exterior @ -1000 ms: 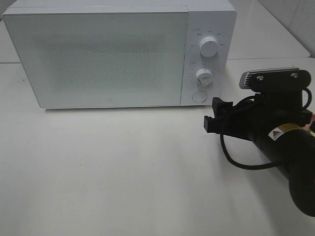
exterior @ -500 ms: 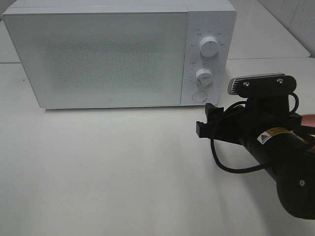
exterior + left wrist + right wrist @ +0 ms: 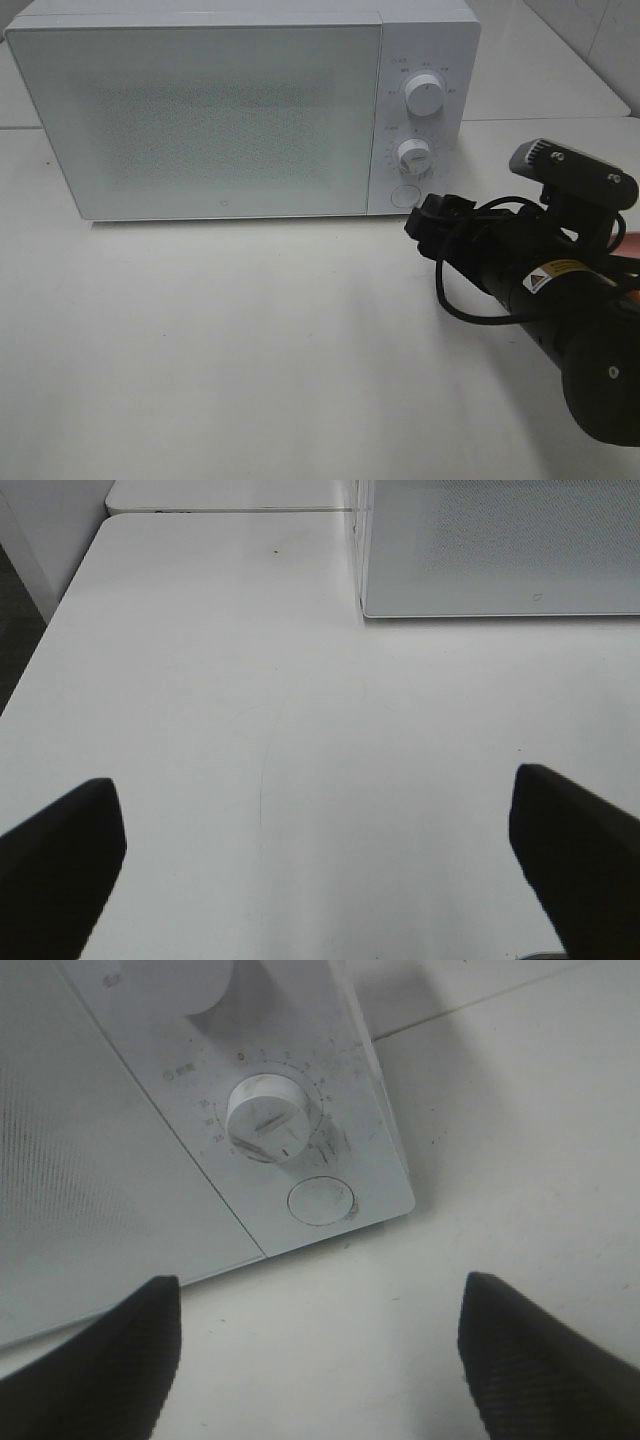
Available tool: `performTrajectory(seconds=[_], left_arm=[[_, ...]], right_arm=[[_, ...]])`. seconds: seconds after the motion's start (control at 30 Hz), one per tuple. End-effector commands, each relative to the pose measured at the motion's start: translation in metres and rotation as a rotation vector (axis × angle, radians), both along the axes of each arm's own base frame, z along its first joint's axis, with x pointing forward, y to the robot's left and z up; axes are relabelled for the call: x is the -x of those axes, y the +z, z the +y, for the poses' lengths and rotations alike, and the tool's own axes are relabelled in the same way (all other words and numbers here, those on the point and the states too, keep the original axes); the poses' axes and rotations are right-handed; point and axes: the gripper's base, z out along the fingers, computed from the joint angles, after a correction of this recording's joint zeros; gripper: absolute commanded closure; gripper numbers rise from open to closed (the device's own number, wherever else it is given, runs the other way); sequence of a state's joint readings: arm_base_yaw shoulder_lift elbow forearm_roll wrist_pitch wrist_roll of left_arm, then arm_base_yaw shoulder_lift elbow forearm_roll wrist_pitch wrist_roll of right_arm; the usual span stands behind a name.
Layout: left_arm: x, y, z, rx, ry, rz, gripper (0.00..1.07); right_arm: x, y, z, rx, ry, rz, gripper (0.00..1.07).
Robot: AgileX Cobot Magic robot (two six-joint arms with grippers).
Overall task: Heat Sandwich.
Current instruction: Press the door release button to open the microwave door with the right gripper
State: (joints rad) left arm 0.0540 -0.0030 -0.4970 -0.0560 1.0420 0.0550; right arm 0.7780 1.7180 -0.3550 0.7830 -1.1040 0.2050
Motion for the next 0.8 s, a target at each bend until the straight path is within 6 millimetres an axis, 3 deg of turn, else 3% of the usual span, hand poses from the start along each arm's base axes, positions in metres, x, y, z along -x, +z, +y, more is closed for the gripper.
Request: performTrajectory(seconds=[0.03, 0.13, 0.17, 0.3, 0.43, 0.47, 0.5, 0.63, 0.67, 0.77, 0.8], left_arm=[[0.0036, -0.0005, -0.0003, -0.004, -0.001, -0.030, 0.07], [0.0036, -0.0005, -0.0003, -0.004, -0.001, -0.030, 0.07], [0.0036, -0.0005, -0.0003, -0.004, -0.001, -0.030, 0.07], [0.0036, -0.0005, -0.0003, -0.004, -0.001, -0.030, 0.07], [0.0036, -0.0005, -0.0003, -0.004, -0.001, -0.030, 0.07], [0.0036, -0.0005, -0.0003, -0.004, -0.001, -0.030, 0.07], [0.0036, -0.0005, -0.0003, -0.004, -0.001, -0.030, 0.07], [0.0036, -0.0005, -0.0003, -0.004, -0.001, -0.030, 0.07], [0.0036, -0.0005, -0.0003, -0.004, -0.001, -0.030, 0.07], [0.0036, -0.0005, -0.0003, -0.004, -0.001, -0.030, 0.07], [0.0036, -0.0005, -0.0003, -0.004, -0.001, -0.030, 0.07]], right_arm=[[-0.0014, 0.0027, 0.0025, -0.261, -0.082, 0.007, 0.37], [-0.0014, 0.0027, 0.0025, -0.528, -0.177, 0.033, 0.42], [-0.0014, 0.0027, 0.0025, -0.528, -0.177, 0.033, 0.42], [-0.0014, 0.0027, 0.0025, -0.813, -0.278, 0.062, 0.50], [-0.0014, 0.0027, 0.0025, -0.915, -0.314, 0.072, 0.57], [-0.0014, 0.0027, 0.0025, -0.985, -0.338, 0.079, 0.64], [-0.0014, 0.0027, 0.0025, -0.985, -0.338, 0.079, 0.64], [-0.0014, 0.0026, 0.0025, -1.034, -0.356, 0.085, 0.89], [-0.0014, 0.0026, 0.0025, -1.034, -0.356, 0.085, 0.89], [-0.0013, 0.0024, 0.0025, -1.034, -0.357, 0.088, 1.07], [-0.0012, 0.0021, 0.0026, -1.033, -0.358, 0.091, 1.07]])
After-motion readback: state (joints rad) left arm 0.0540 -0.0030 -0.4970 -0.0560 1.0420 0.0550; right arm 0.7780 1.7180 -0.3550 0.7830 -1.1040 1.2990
